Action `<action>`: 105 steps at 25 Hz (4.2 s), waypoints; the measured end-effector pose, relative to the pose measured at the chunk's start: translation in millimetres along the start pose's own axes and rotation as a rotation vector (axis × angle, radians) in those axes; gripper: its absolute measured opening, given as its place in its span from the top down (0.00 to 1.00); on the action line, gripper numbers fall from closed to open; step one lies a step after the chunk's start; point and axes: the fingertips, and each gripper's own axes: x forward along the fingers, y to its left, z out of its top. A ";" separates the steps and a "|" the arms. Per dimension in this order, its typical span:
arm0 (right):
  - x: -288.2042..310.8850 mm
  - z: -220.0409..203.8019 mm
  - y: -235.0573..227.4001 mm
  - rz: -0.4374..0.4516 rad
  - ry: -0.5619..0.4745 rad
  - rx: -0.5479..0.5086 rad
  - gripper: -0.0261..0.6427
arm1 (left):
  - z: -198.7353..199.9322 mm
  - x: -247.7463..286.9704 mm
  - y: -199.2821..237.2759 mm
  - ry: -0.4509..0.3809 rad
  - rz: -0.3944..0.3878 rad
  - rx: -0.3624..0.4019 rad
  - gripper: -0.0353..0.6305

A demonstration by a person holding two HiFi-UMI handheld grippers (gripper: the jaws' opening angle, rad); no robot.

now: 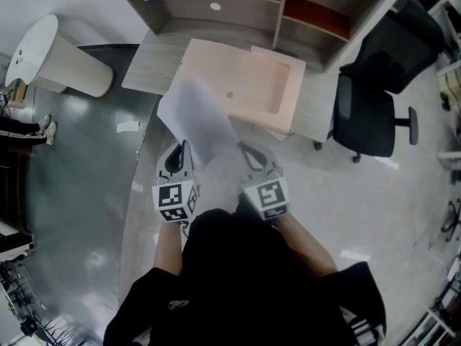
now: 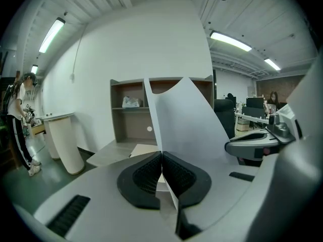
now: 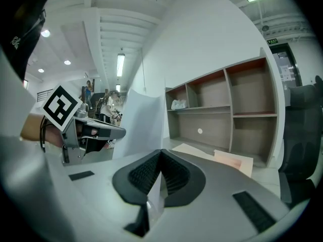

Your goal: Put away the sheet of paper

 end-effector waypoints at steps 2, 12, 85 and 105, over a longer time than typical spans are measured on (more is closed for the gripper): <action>5.1 0.5 -13.6 -0.006 0.005 0.006 0.94 | 4.2 12.7 -0.7 0.008 -0.004 -0.011 0.88; 28.5 1.3 -41.5 -0.021 0.018 0.029 0.94 | 21.2 62.2 -1.7 0.028 -0.054 -0.004 0.88; 300.5 -138.5 -155.4 -0.054 0.568 0.557 0.93 | -56.6 382.6 109.8 0.441 -0.411 -0.026 0.88; 287.6 -170.3 -164.8 -0.103 0.734 0.575 0.93 | -74.8 390.1 82.5 0.527 -0.450 0.033 0.88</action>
